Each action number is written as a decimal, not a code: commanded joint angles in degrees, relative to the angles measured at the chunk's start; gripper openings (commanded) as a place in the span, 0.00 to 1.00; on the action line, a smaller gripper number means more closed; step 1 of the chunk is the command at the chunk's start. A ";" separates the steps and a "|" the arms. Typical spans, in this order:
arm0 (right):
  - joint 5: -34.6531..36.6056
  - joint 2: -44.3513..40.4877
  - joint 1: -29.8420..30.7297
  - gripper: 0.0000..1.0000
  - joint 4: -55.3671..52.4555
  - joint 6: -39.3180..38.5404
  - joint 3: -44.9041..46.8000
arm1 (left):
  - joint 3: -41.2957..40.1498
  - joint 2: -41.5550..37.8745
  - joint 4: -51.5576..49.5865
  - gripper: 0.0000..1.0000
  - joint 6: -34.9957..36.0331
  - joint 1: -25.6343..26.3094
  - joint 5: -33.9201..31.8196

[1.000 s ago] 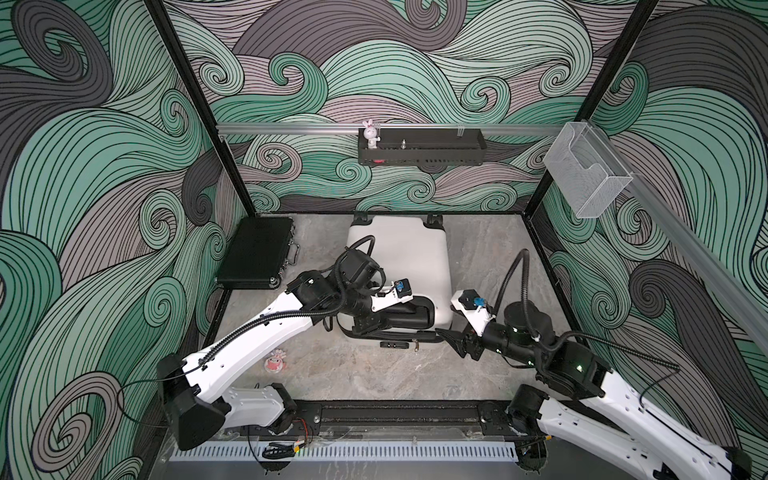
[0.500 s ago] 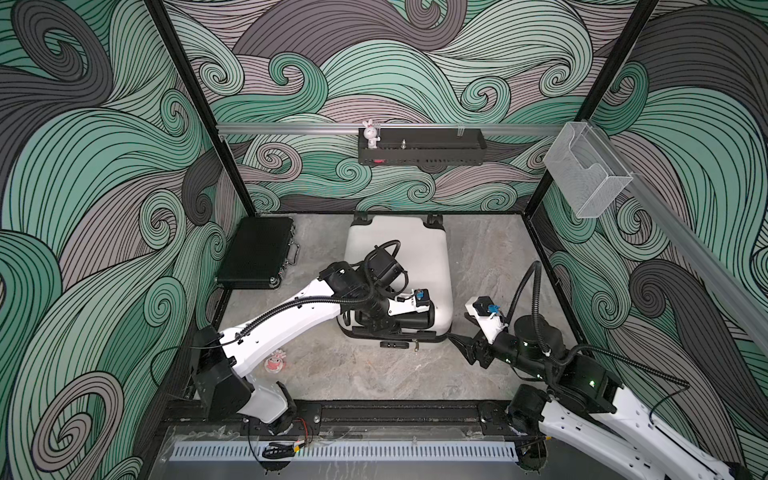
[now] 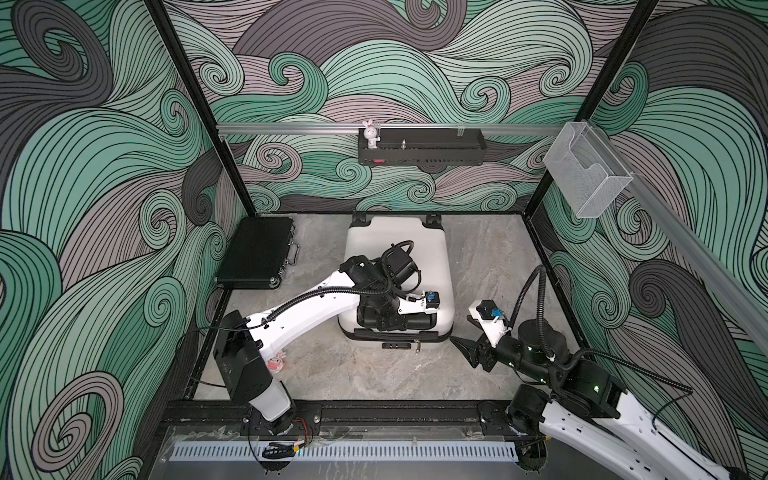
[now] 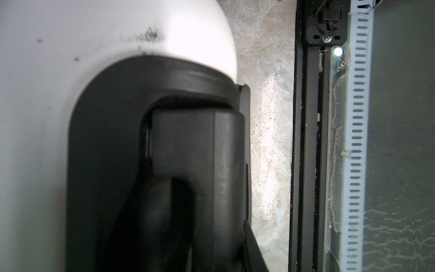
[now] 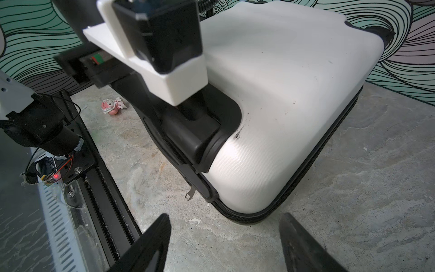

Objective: Open the suitcase zippers
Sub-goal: Pick up the suitcase from the center of the board.

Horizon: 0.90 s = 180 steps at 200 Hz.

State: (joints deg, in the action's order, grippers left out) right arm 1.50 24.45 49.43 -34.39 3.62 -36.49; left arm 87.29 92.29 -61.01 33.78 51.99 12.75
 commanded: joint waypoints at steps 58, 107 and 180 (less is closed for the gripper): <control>-5.44 -1.68 -0.21 0.68 5.29 12.19 5.68 | 4.27 -4.03 -0.97 0.00 -6.31 0.17 -1.50; -11.55 -6.53 -0.23 0.62 12.34 22.76 14.10 | 4.23 -9.46 4.14 0.00 -8.40 -0.53 -1.84; -18.50 -3.45 -0.56 0.57 29.17 31.80 22.30 | 7.26 -10.38 7.88 0.00 -10.93 -1.59 -0.83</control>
State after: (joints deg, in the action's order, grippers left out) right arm -13.02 17.67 49.41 -15.59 29.34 -15.99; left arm 88.79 86.26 -61.89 23.44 51.11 13.58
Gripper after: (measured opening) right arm 0.601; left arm 0.248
